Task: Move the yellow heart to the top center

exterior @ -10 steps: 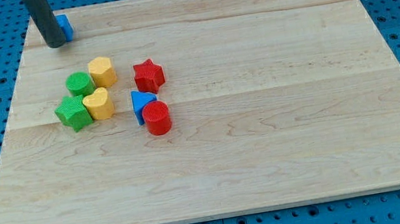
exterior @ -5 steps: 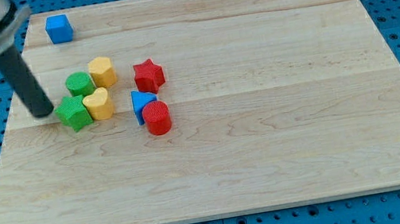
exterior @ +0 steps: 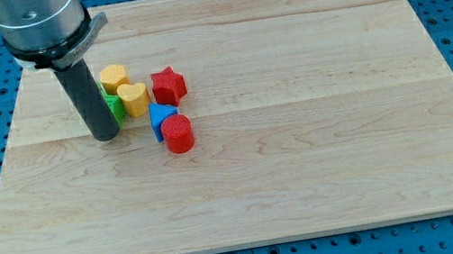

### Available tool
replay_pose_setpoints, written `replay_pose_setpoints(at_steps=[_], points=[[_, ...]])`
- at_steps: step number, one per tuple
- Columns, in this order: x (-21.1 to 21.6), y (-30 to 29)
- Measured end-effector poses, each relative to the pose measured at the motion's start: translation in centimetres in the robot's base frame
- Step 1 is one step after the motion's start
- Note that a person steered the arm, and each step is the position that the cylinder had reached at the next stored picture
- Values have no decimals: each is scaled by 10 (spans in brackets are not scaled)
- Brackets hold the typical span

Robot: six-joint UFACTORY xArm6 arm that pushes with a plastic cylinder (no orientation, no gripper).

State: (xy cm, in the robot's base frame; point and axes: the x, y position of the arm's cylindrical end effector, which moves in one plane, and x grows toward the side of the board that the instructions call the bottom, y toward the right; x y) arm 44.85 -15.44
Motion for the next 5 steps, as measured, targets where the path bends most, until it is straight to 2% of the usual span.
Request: replay_pose_setpoints(at_steps=[1,3,4,5], points=[[-15,30],[-100,78],[-116,84],[-88,73]])
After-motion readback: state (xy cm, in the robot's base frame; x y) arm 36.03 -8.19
